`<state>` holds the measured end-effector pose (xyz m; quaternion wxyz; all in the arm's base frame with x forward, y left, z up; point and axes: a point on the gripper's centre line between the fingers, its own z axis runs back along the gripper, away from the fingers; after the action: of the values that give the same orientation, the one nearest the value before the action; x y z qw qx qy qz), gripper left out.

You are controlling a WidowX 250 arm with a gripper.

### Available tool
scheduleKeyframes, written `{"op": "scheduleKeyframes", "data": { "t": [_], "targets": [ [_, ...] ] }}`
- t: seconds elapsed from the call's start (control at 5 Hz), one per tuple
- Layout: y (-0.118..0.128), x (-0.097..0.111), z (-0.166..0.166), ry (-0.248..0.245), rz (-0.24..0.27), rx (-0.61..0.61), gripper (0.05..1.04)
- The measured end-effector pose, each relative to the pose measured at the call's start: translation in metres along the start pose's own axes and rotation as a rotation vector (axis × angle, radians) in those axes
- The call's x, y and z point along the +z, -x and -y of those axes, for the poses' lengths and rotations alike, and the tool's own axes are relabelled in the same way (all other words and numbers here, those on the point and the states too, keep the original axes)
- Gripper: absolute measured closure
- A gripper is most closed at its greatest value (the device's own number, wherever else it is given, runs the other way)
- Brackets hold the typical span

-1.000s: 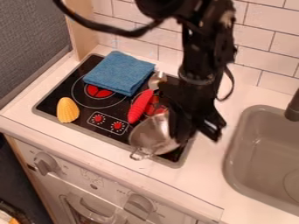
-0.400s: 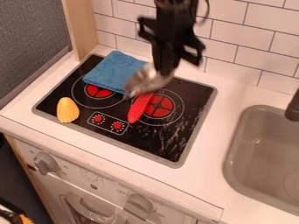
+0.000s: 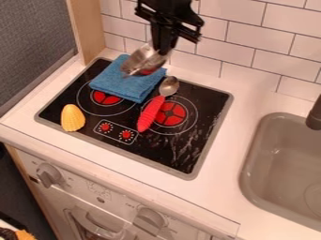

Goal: Put the silver wo on the blue towel

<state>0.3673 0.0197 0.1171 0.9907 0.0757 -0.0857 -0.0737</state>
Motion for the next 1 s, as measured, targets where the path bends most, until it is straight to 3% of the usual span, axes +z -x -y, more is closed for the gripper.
{"op": "scheduleKeyframes", "data": {
  "t": [0.4,1.0],
  "targets": [
    [-0.014,-0.025,-0.032,-0.025,-0.054,0.061,1.029],
    [-0.005,-0.046,-0.046,-0.075,-0.124,0.064,0.999]
  ]
}}
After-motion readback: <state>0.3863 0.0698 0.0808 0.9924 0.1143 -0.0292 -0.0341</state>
